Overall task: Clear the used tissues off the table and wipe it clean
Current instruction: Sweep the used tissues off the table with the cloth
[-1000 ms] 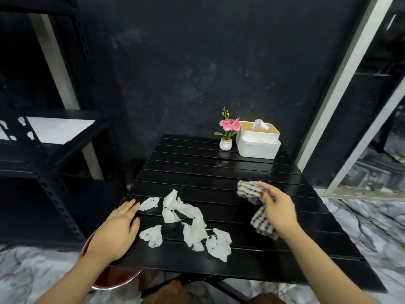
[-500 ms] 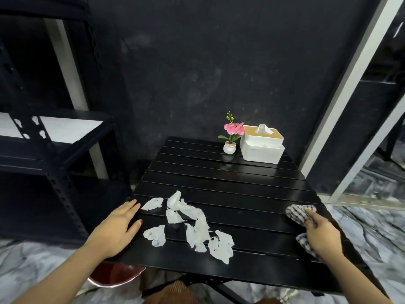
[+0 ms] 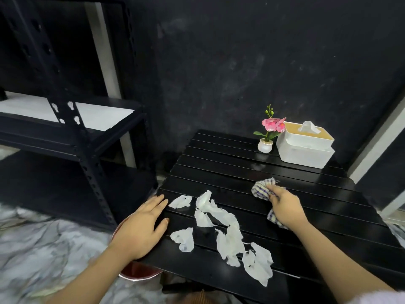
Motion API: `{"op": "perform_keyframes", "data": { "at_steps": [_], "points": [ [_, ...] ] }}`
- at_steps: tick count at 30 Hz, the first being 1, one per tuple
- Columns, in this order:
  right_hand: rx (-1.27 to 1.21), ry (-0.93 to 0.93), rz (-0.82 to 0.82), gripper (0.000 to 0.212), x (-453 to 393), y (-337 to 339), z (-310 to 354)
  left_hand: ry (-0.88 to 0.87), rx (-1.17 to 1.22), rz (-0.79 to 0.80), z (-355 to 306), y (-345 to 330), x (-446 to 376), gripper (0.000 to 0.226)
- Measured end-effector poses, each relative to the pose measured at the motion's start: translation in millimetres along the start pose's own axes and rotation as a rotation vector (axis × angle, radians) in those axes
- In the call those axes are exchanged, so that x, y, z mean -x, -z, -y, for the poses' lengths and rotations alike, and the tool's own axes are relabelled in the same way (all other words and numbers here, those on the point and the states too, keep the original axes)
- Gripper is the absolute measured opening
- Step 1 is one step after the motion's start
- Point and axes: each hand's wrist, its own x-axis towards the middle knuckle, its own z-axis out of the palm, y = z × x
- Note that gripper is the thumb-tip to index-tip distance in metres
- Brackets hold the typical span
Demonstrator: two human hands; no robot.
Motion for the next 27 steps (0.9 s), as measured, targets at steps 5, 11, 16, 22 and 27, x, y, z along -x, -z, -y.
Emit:
{"op": "perform_keyframes", "data": {
  "at_steps": [5,11,16,22,27],
  "points": [
    [0.011,0.16,0.101,0.035,-14,-29,31,-0.002,-0.016,0.002,3,-2,-1,0.088],
    [0.037,0.327,0.187,0.034,-20,-58,59,0.001,-0.019,0.006,2,-2,-1,0.087],
    [0.024,0.441,0.266,0.035,-12,-71,80,-0.01,-0.027,0.001,2,-2,-1,0.076],
    [0.023,0.536,0.378,0.036,-2,-85,98,-0.004,-0.019,0.008,2,-2,0,0.068],
    [-0.019,0.589,0.441,0.036,11,-90,107,-0.01,-0.024,0.004,4,-3,0,0.066]
  ]
}}
